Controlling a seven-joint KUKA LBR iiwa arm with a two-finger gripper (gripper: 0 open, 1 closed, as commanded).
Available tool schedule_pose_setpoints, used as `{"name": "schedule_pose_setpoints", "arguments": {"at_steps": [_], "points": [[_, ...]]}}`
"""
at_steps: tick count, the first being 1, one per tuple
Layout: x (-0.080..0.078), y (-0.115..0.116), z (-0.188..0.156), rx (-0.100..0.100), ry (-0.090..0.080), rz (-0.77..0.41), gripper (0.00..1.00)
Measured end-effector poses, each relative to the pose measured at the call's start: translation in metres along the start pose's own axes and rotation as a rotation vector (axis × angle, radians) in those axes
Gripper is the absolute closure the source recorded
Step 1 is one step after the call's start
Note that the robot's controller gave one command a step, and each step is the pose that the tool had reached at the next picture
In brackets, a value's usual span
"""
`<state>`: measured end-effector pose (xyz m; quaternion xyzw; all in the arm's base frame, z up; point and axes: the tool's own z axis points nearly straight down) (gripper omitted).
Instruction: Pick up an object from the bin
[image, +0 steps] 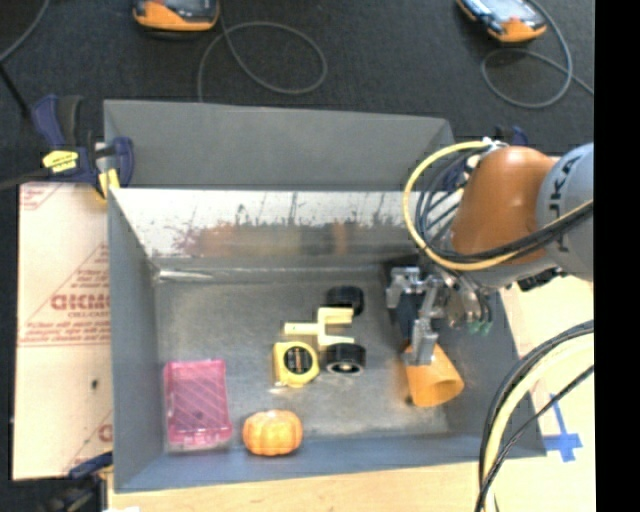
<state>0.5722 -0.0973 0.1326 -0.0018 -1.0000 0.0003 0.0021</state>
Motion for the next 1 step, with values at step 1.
{"name": "schedule_pose_setpoints", "arguments": {"at_steps": [1], "points": [[-0.0019,0.0002,-0.0045,0.001,-0.008,-0.002,0.0]]}}
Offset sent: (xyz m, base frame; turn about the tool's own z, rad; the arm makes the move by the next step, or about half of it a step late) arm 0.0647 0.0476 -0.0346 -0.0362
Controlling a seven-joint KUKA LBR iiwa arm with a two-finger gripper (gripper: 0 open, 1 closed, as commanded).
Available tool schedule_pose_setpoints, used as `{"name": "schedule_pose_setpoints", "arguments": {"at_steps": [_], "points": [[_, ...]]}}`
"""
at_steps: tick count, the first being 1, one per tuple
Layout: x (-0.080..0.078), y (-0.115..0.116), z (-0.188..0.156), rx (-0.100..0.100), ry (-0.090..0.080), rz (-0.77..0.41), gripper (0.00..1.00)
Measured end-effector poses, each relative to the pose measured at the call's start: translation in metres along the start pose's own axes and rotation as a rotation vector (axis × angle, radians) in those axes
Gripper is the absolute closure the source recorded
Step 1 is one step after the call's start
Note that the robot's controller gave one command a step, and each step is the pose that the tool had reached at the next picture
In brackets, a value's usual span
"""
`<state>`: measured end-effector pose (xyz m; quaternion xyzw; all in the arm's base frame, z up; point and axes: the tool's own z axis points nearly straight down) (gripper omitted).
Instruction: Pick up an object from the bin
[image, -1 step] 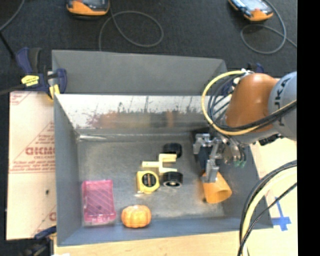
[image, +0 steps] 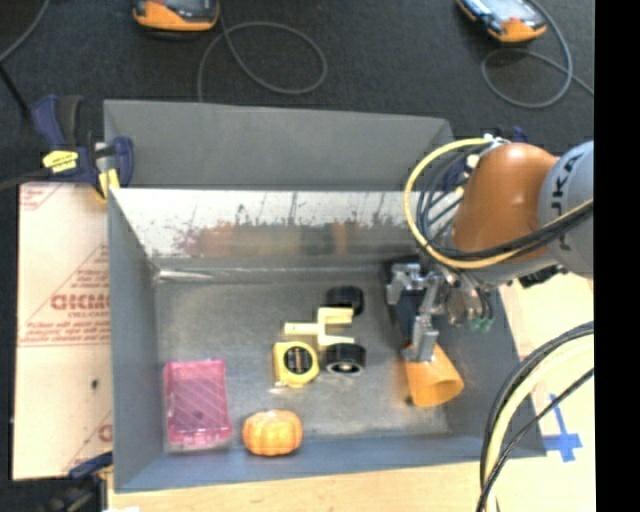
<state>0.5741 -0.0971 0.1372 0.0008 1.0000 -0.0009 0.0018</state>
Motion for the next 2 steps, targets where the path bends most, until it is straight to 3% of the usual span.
{"name": "schedule_pose_setpoints", "arguments": {"at_steps": [1,2], "points": [[-0.034,0.02,0.016,0.002,-0.003,-0.013,0.0],[-0.053,0.042,0.044,-0.002,-0.003,0.075,0.0]]}}
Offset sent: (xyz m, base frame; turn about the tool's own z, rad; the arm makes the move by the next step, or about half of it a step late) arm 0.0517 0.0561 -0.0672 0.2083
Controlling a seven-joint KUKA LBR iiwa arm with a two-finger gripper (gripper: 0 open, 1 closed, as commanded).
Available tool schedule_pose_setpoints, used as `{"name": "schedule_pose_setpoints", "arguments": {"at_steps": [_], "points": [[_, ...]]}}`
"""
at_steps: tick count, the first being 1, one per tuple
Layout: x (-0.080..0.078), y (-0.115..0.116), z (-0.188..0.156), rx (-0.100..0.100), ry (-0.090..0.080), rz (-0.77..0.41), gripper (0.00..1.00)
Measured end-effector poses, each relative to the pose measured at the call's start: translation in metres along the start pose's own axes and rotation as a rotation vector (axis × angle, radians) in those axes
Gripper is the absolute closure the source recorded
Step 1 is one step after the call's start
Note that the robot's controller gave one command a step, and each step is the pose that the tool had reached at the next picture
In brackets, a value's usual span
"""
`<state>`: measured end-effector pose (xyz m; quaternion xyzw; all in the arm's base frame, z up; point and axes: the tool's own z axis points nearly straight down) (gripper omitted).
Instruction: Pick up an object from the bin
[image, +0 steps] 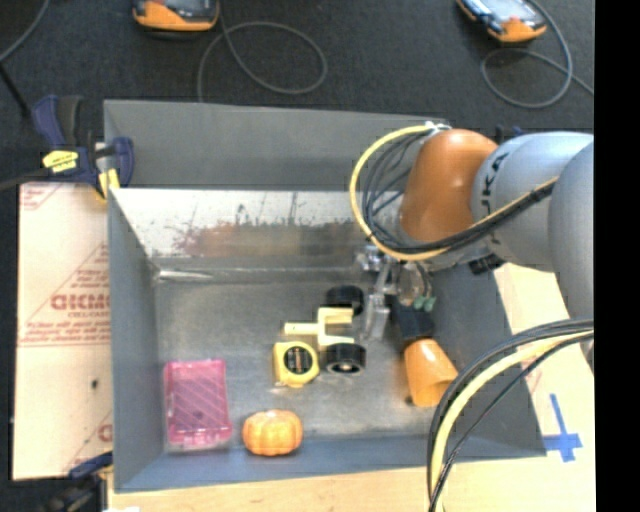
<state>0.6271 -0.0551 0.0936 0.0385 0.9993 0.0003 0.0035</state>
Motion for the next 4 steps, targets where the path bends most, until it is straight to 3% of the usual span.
{"name": "schedule_pose_setpoints", "arguments": {"at_steps": [1,2,3,4], "points": [[0.0,0.006,0.013,0.002,0.002,0.1,0.0],[0.004,0.031,0.02,0.0,-0.001,-0.258,1.0],[0.004,0.031,0.02,0.001,-0.001,-0.258,1.0],[0.001,0.027,-0.024,0.001,0.004,-0.262,1.0]]}}
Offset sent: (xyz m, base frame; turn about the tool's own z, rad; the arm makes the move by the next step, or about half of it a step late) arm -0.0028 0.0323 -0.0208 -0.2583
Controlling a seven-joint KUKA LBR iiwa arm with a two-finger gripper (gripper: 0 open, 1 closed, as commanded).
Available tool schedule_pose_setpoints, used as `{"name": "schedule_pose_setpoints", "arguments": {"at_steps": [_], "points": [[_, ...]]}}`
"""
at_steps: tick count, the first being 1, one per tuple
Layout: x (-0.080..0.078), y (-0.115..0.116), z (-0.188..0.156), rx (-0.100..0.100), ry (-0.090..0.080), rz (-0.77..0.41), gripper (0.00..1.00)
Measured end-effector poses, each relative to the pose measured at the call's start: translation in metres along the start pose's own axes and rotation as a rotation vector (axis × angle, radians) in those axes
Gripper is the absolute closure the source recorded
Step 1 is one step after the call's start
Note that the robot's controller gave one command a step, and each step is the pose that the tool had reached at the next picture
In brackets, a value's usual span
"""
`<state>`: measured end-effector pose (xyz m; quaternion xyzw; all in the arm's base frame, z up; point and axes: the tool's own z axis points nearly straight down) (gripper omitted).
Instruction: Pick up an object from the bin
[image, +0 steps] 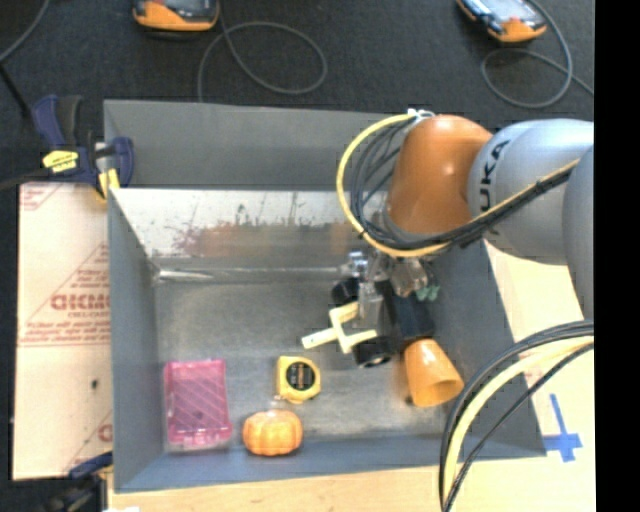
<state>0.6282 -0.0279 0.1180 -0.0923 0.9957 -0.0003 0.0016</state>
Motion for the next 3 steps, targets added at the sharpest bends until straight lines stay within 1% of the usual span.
{"name": "schedule_pose_setpoints", "arguments": {"at_steps": [1,2,3], "points": [[-0.011,-0.004,-0.053,0.001,-0.007,0.026,1.0],[-0.003,-0.005,-0.08,0.002,-0.006,0.011,1.0],[-0.001,0.002,-0.117,0.001,0.001,-0.001,1.0]]}}
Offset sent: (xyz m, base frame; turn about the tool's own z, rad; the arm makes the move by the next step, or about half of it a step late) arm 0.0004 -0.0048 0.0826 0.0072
